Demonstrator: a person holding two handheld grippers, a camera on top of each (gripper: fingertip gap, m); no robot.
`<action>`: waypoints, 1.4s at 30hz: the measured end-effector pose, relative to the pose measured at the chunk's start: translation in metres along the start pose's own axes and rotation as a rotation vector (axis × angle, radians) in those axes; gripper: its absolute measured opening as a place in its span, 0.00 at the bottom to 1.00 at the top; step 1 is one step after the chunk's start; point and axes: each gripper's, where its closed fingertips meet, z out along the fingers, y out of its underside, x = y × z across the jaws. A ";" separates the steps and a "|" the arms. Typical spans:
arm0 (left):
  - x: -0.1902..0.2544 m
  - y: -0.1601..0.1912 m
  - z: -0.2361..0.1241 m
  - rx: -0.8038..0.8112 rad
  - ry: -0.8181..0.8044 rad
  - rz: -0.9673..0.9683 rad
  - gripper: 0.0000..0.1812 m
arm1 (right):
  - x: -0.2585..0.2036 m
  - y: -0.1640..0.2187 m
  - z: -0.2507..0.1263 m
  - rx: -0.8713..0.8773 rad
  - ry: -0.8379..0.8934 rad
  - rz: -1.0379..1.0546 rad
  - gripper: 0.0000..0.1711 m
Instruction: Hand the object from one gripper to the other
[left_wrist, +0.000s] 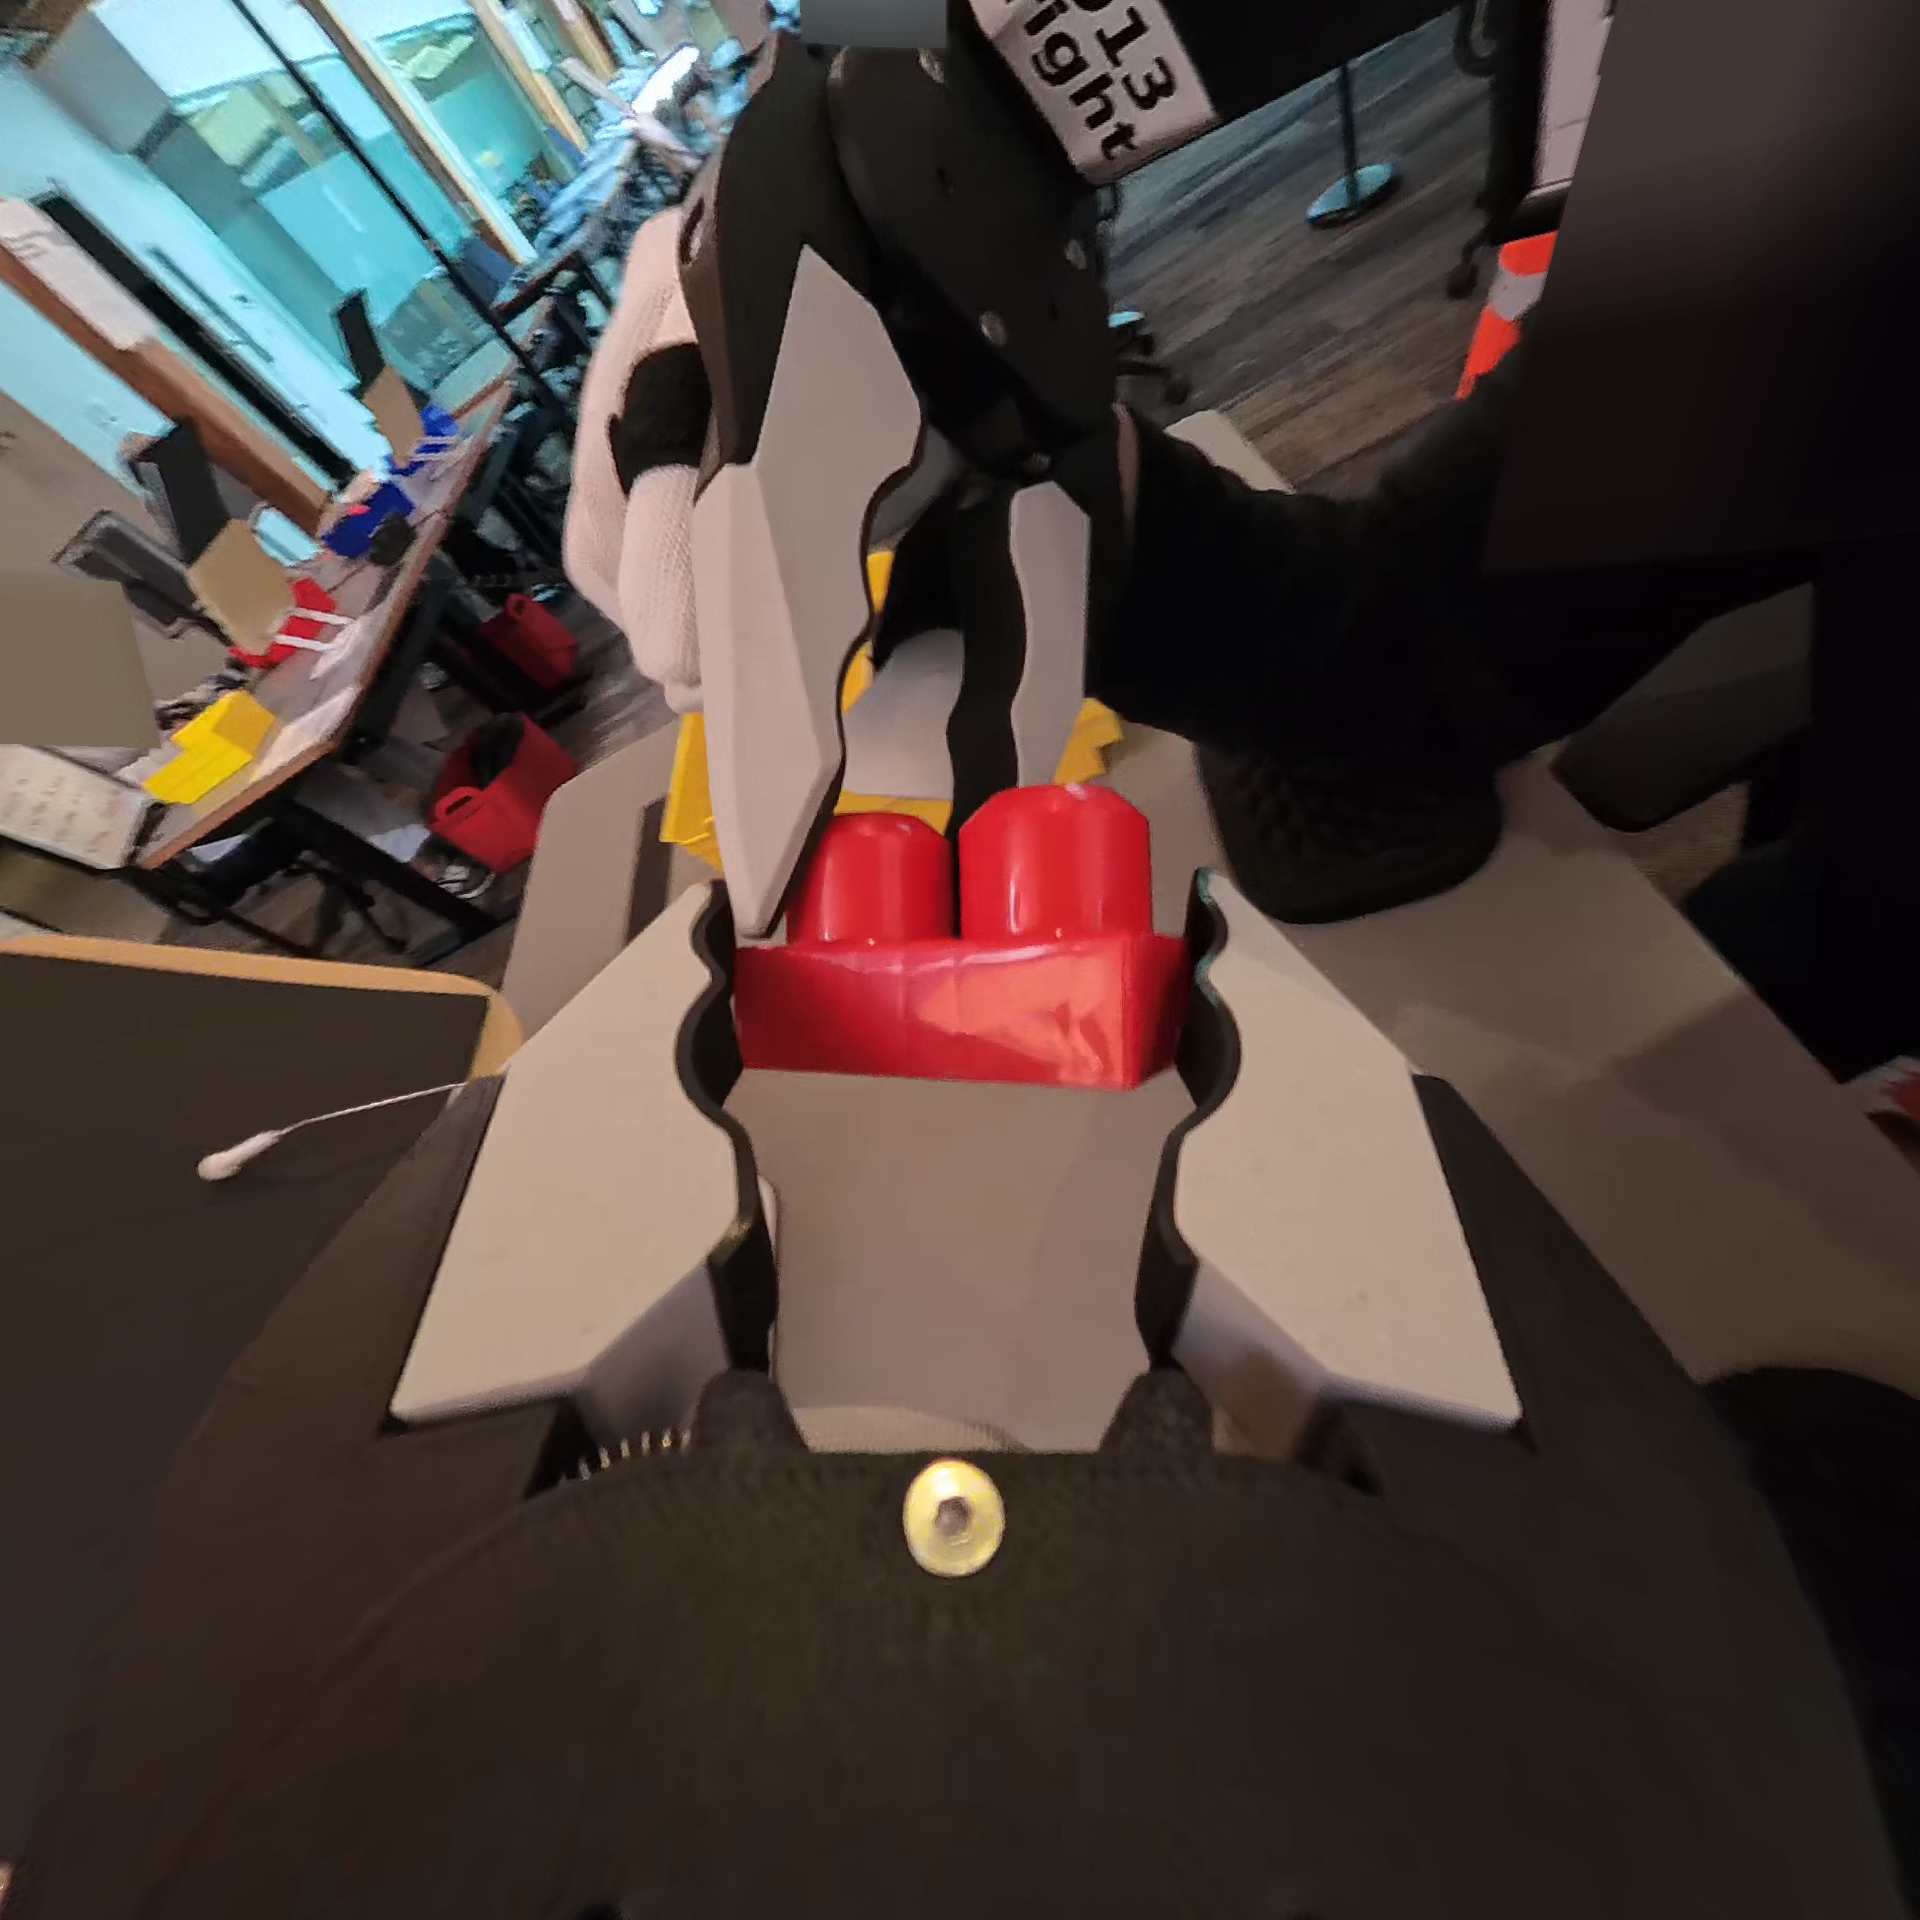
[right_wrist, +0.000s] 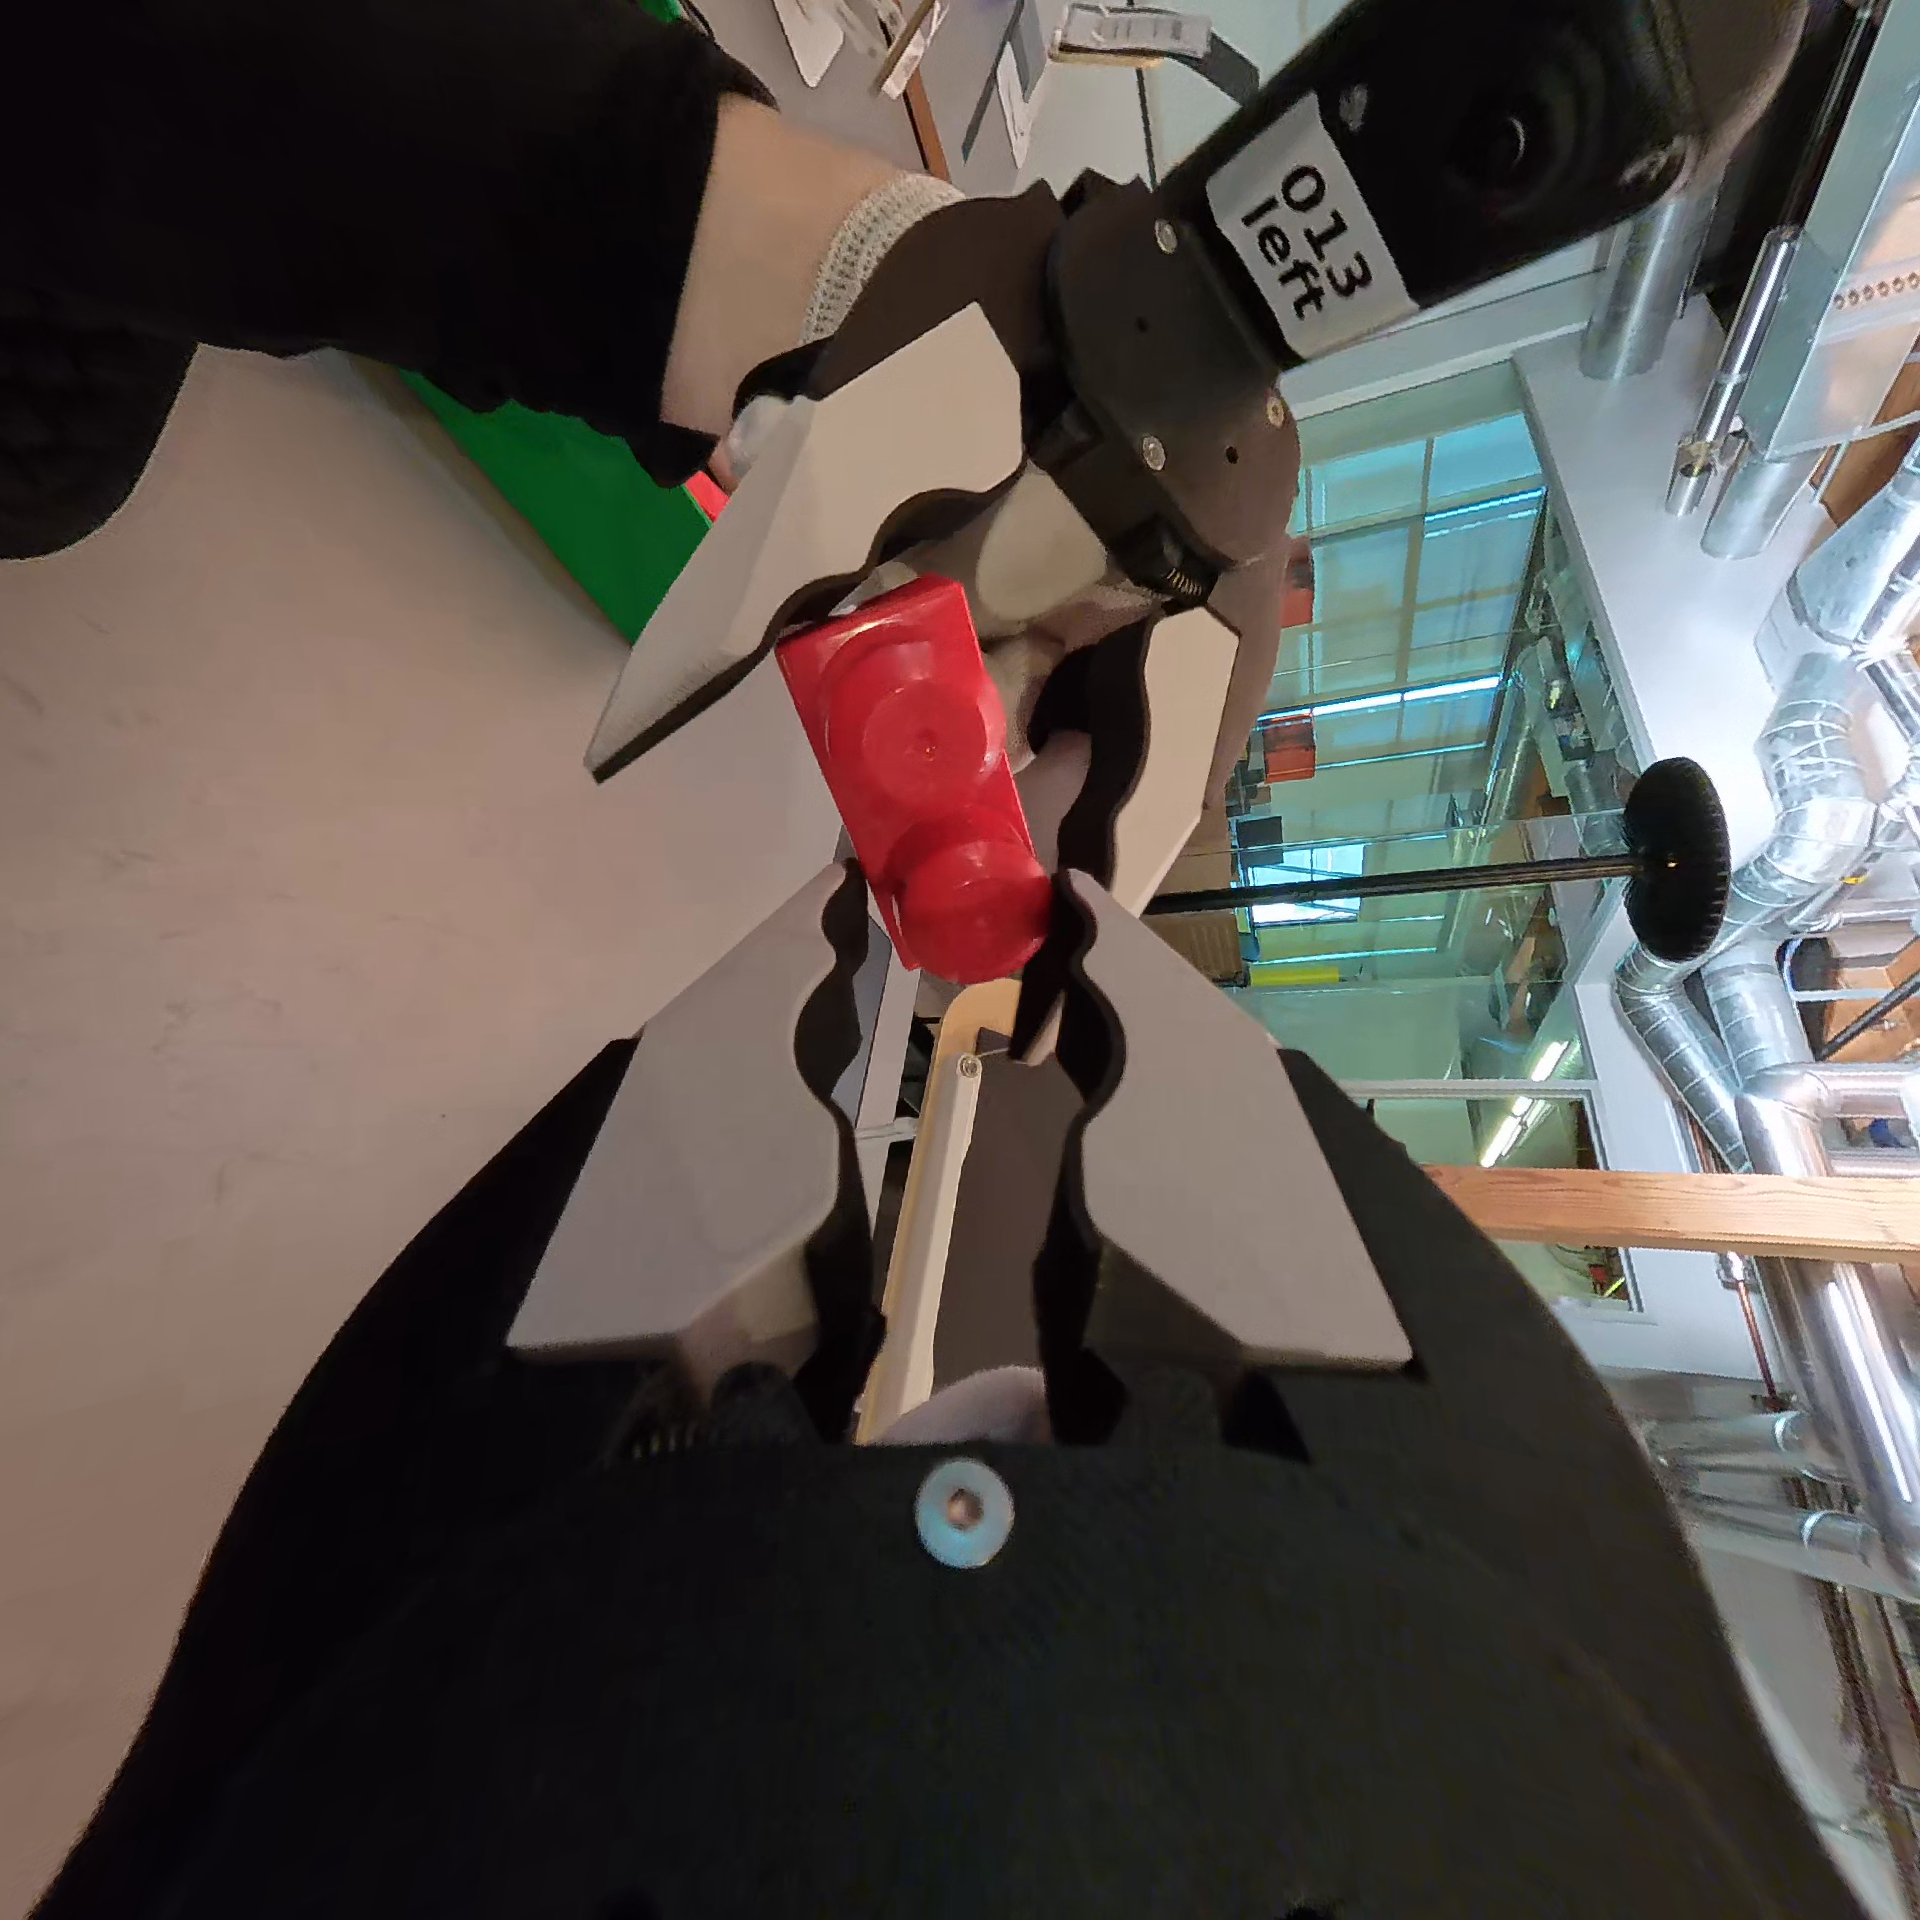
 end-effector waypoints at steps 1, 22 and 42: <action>-0.004 -0.001 0.001 0.003 -0.023 0.007 0.47 | 0.002 0.002 0.000 0.003 0.005 0.013 0.19; -0.092 -0.027 -0.001 0.118 -0.573 0.216 0.20 | 0.046 0.063 -0.018 0.409 0.085 0.604 0.19; -0.103 -0.027 -0.040 0.174 -0.570 0.020 0.19 | 0.060 0.068 -0.008 0.309 0.178 0.619 0.33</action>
